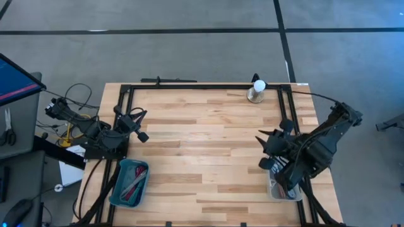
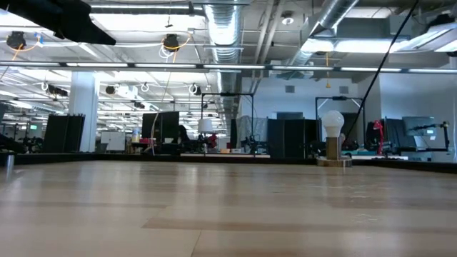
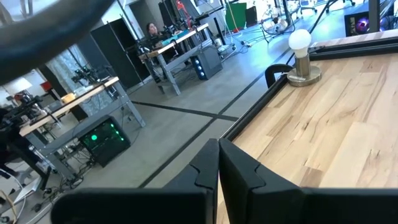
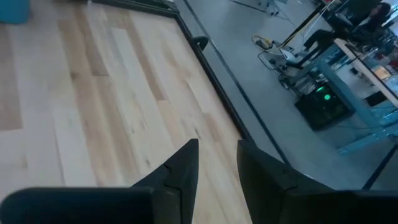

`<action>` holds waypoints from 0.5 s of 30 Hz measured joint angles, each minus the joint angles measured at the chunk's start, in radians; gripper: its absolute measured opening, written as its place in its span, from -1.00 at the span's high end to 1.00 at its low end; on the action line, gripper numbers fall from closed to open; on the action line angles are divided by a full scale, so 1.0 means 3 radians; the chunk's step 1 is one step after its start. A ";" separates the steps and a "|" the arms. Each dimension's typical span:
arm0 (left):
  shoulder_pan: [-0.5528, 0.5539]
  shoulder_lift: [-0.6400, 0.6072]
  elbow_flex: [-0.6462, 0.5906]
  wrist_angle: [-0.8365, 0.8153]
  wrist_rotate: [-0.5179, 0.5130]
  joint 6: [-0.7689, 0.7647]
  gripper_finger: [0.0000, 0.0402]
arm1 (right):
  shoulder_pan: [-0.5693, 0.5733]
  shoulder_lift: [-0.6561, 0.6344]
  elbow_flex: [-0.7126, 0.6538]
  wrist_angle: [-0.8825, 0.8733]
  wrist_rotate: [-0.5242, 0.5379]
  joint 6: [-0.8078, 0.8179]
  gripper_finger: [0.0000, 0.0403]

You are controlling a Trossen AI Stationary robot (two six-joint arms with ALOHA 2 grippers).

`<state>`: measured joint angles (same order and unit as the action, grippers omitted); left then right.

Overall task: Pick & Place USB Port
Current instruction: Return to Home Position

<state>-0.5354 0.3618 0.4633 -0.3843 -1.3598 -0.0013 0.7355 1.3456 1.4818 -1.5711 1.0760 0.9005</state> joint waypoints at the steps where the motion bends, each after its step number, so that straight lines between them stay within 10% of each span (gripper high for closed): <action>1: 0.0000 0.0001 0.0000 -0.0001 0.0000 0.0000 0.94 | -0.0014 -0.0020 0.0000 0.0000 0.0000 -0.0046 0.49; 15: 0.0000 0.0001 0.0000 0.0155 0.0788 0.0016 0.94 | -0.0258 -0.0572 -0.0675 0.0138 0.0121 -0.0011 0.53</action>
<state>-0.5354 0.3622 0.4633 -0.3379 -1.1234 0.0036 0.6580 1.1739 1.2792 -1.5297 1.1122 0.8972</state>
